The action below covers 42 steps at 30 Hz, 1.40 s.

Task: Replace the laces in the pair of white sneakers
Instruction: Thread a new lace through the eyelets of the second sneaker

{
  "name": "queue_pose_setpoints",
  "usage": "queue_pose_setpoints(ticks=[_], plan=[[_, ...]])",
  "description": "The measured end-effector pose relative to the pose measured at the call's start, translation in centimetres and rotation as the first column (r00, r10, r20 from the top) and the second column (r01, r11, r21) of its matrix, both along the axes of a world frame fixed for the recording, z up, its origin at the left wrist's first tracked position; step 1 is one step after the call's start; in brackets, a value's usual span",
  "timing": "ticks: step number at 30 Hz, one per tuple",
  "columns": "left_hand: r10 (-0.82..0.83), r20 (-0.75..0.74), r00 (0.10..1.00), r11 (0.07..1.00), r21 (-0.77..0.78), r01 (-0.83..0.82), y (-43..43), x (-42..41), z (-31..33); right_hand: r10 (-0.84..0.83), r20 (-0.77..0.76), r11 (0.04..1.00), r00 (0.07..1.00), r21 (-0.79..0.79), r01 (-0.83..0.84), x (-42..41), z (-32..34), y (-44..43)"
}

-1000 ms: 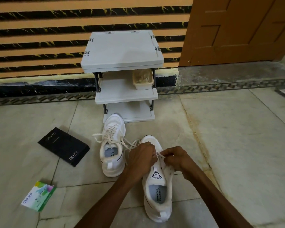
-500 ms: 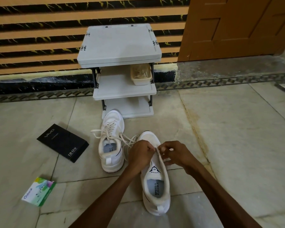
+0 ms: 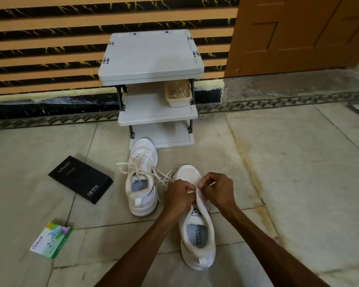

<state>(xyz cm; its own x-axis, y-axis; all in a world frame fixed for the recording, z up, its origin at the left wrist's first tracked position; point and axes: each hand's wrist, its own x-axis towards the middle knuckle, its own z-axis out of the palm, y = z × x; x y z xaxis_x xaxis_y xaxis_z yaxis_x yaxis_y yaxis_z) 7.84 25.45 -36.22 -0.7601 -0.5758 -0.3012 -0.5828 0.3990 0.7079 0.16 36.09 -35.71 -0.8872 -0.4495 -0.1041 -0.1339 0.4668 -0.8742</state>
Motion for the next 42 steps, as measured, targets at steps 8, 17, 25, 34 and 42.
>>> queue_pose_setpoints(ticks=[8, 17, 25, 34, 42], plan=[[-0.071, 0.015, 0.997, 0.983, -0.167, 0.072, 0.0, 0.5, -0.4, -0.129, 0.363, 0.571, 0.923, -0.734, 0.369, -6.6, 10.7, 1.8], [-0.049, 0.024, 0.999, 0.768, -0.639, 0.053, 0.9, 0.9, 0.0, 0.406, -0.089, 0.784, 0.910, 0.546, -0.296, -1.6, 1.3, 0.3], [-0.084, 0.099, 0.992, 0.782, -0.610, 0.127, 0.3, 0.9, -0.9, 0.290, 0.283, 0.768, 0.914, -0.639, -0.046, -3.0, 10.1, -0.7], [-0.072, 0.111, 0.991, 0.858, -0.499, 0.118, 0.3, 0.9, -1.0, 0.263, 0.202, 0.906, 0.944, 0.285, -0.313, -0.7, 6.4, 0.6], [-0.089, 0.097, 0.991, 0.872, -0.473, 0.125, 0.6, 1.1, -0.6, 0.229, 0.155, 0.948, 0.961, -0.259, -0.184, -1.0, 12.1, 0.2]])
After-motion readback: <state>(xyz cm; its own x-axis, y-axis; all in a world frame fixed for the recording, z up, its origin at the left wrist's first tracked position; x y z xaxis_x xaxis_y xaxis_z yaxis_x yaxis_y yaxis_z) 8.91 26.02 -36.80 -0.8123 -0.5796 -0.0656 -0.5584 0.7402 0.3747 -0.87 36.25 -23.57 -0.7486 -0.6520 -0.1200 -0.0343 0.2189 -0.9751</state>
